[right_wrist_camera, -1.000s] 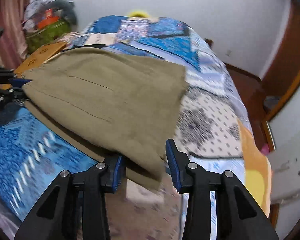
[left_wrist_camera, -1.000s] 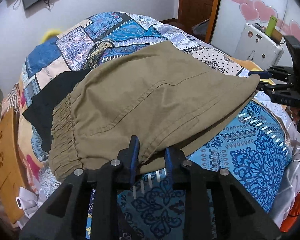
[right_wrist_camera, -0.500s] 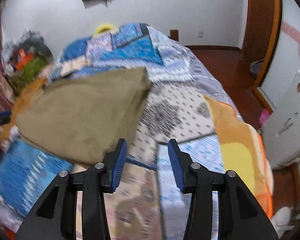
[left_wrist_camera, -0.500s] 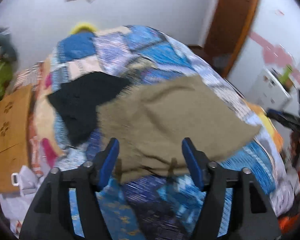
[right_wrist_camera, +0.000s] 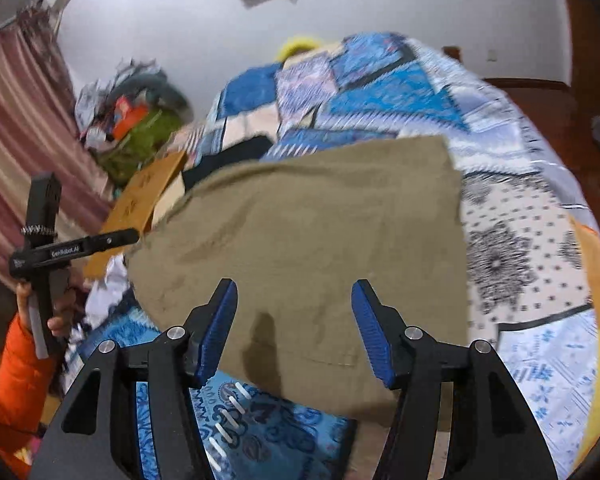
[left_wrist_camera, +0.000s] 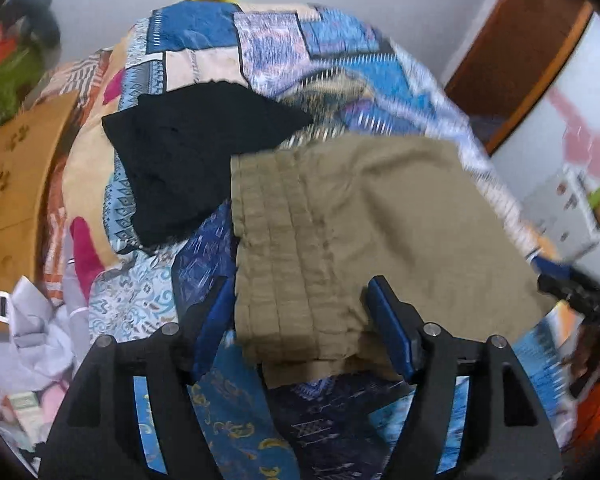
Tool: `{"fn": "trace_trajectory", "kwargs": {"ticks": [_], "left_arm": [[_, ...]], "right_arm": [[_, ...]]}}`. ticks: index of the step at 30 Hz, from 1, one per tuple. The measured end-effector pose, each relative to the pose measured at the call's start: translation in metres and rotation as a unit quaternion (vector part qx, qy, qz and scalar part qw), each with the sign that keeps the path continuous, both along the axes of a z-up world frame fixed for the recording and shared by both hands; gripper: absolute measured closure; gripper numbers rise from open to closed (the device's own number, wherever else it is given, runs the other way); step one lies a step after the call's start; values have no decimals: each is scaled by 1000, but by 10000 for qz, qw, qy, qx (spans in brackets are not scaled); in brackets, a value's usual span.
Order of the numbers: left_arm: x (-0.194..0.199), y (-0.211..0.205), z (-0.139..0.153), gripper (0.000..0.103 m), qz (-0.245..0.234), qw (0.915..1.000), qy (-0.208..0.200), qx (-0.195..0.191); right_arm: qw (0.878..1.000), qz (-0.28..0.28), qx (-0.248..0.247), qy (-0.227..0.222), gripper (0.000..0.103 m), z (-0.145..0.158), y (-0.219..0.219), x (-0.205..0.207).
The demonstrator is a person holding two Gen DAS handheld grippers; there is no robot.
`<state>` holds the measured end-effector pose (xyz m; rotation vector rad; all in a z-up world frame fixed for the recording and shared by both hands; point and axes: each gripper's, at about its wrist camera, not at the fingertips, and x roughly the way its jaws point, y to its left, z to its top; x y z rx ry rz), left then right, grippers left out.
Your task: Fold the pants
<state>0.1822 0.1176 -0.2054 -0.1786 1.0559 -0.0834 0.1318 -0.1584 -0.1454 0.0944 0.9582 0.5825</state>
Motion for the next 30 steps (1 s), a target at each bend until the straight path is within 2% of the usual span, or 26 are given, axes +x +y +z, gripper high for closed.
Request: {"fn": "trace_trajectory", "kwargs": {"ticks": [3,6,10,13,19,24,30], "left_arm": [[-8,-5,-8,29,-160,9993,-103,330],[-13,3,-7,29,-173,9993,-173,273],[-16,10,-9,28,-99,9997,-184,150],[-18,8,-8,28,-101,9995,-199,202],[-16,10,4,29,-93,9995,-177,227],[-6,19,32,29,71,9975,-476,522],[32,33,45,27,361,9955,-537,688]], "right_arm": [[9994,128,-299,139,48,-17,3,0],[9990,45,-441,-27,48,-19,-10,-6],[9992,-303,-229,98,50,-25,-45,-11],[9985,-508,11,225,50,-27,-67,-19],[9946,-921,-305,356,48,-29,-99,-27],[9930,-1024,-561,182,47,-13,-111,-19],[9931,-1092,-344,-253,47,13,-111,20]]}}
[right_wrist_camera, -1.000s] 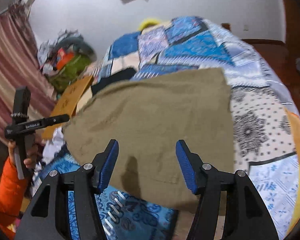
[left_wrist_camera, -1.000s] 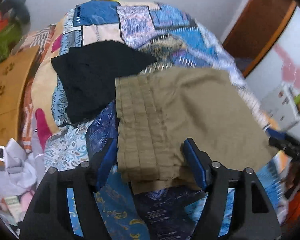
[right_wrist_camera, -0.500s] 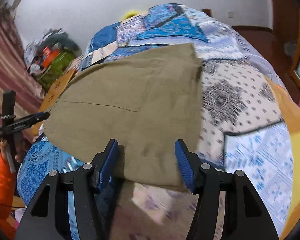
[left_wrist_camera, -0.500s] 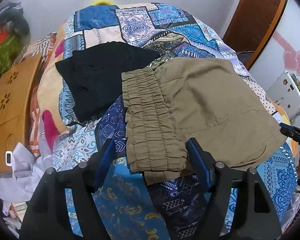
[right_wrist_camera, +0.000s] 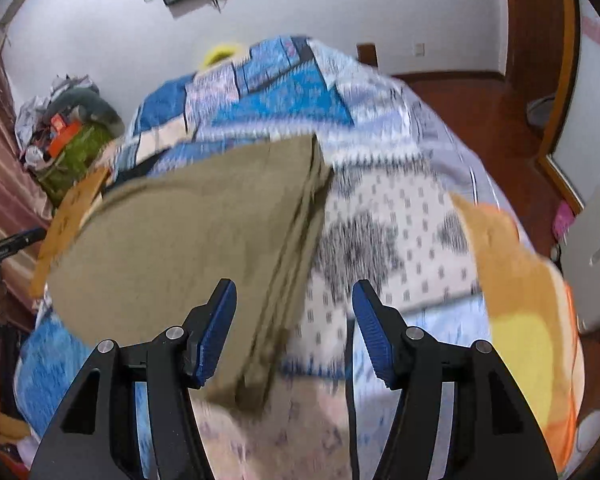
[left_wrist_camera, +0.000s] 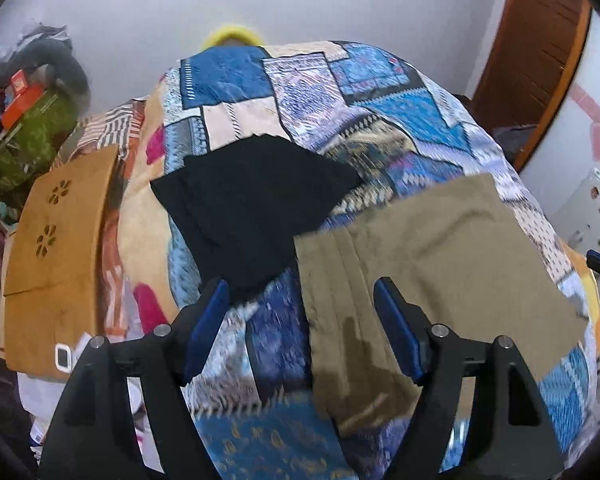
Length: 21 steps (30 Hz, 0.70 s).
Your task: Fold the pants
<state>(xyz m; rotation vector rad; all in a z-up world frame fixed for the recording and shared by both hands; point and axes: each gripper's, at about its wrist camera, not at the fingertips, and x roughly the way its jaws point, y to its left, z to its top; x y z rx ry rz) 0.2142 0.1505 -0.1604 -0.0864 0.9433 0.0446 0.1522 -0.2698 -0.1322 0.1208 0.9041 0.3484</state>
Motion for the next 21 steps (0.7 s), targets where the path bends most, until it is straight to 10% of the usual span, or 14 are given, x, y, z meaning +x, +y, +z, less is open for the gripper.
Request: {"fn": "trace_trajectory", "kwargs": {"ticks": [21], "left_arm": [[97,3,-87,20,-10,9939,801,-757]], "right_arm": [[9979,247,-231,546,45,-79,44,199]]}}
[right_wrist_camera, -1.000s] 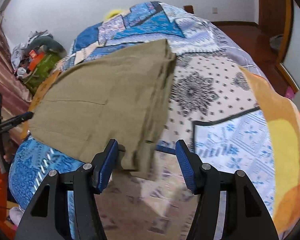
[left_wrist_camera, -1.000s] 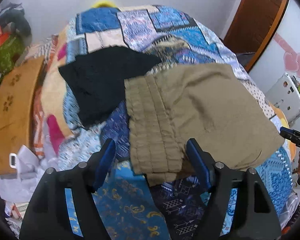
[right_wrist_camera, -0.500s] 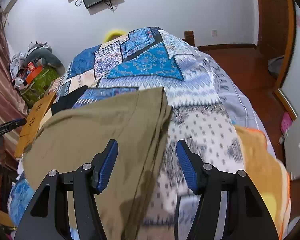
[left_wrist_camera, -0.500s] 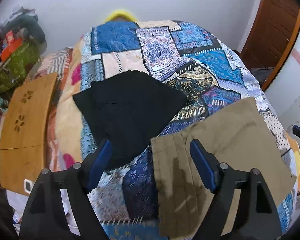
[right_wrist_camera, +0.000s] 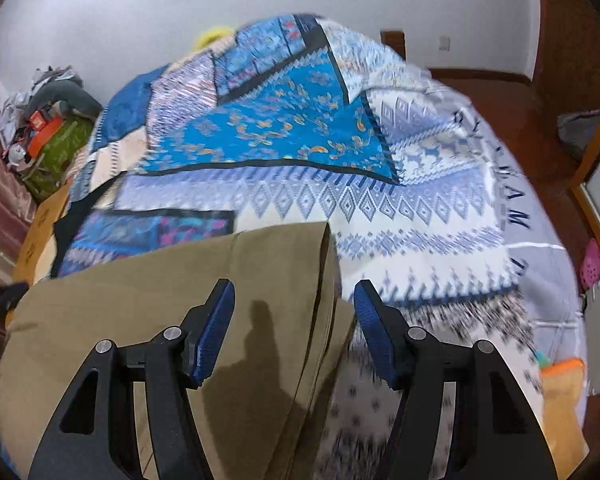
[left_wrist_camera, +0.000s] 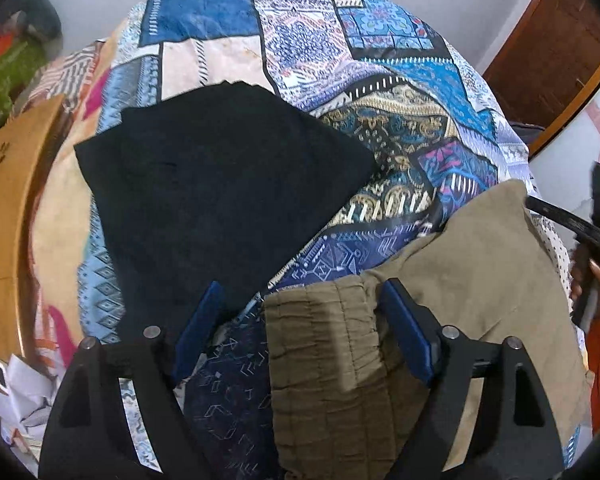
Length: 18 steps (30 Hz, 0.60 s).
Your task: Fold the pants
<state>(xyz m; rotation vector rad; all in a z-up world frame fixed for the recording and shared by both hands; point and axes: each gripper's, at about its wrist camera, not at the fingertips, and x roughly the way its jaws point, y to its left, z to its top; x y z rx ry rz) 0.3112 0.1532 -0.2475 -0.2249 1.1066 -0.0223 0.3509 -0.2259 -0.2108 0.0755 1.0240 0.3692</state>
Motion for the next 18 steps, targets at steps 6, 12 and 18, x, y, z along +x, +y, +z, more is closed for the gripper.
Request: {"fn": "trace_trajectory", "kwargs": {"ticks": [6,12,18], "left_arm": [[-7,18,-8,23,546,9980,-183,-244],[-11,13,4,23,765,9968,-221,33],[-25,8,44,24,643,9954,-585,393]], "right_arm": [[9994,165,-251,170,55,-30,11,5],[9981,132,-558,239,57,-25,16,-3],[9991,89,-399,71,55,16,8,-22]]}}
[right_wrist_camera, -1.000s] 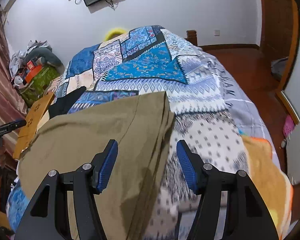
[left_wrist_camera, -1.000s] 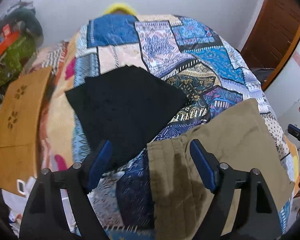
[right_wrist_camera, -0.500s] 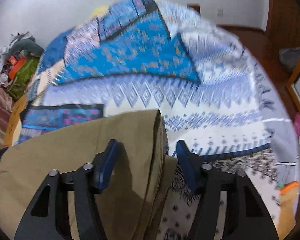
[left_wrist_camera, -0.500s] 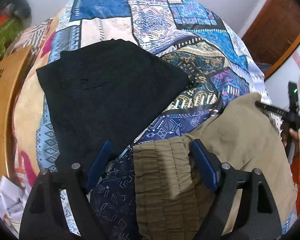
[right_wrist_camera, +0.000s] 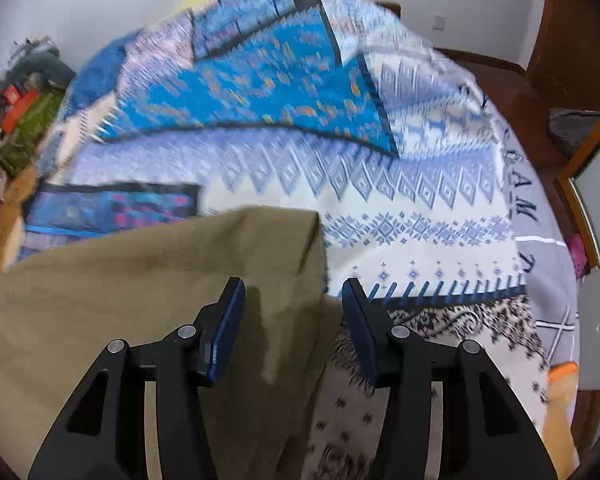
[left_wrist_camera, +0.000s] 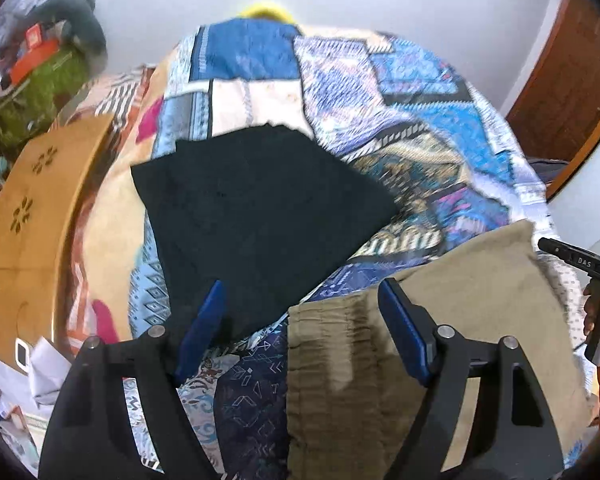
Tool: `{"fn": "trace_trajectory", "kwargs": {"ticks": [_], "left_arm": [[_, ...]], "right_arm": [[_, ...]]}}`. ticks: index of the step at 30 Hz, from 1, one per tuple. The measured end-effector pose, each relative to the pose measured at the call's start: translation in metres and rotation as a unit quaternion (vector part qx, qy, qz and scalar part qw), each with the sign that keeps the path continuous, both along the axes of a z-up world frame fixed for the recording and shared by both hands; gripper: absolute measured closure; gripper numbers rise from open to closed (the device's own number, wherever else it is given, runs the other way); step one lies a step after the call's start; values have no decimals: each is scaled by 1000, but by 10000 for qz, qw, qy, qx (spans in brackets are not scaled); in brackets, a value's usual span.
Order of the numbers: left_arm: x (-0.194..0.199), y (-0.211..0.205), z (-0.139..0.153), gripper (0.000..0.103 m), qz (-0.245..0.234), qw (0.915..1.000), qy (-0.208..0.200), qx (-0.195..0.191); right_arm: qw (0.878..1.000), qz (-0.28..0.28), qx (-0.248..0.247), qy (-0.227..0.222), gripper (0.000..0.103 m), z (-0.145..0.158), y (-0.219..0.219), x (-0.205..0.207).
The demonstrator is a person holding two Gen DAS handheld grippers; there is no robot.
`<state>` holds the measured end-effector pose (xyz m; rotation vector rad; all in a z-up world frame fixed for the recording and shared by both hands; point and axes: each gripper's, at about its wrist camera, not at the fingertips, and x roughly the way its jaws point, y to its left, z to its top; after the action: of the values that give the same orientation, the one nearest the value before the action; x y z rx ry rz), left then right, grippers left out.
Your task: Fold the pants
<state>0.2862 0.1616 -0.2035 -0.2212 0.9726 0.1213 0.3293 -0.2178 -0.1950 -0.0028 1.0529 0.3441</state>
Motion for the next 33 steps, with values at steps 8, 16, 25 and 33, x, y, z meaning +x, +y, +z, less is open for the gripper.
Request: {"fn": "trace_trajectory", "kwargs": {"ticks": [8,16,25,33], "left_arm": [[-5,-23,26,20,-491,9985,-73,-223],[15,-56,-7,19,-1068,9923,577,-230],[0,-70,-33,18,-1344,9874,783,296],[-33,-59,-22,18,-1112,9922,539,192]], "right_arm": [[9939,813,674,-326,48,66,47,-49],[9841,1598,760,135,37,54,117,-66],[9800,1872,206,639,37,13,129,-75],[9853,1650,98,425,36,20,91,-111]]}}
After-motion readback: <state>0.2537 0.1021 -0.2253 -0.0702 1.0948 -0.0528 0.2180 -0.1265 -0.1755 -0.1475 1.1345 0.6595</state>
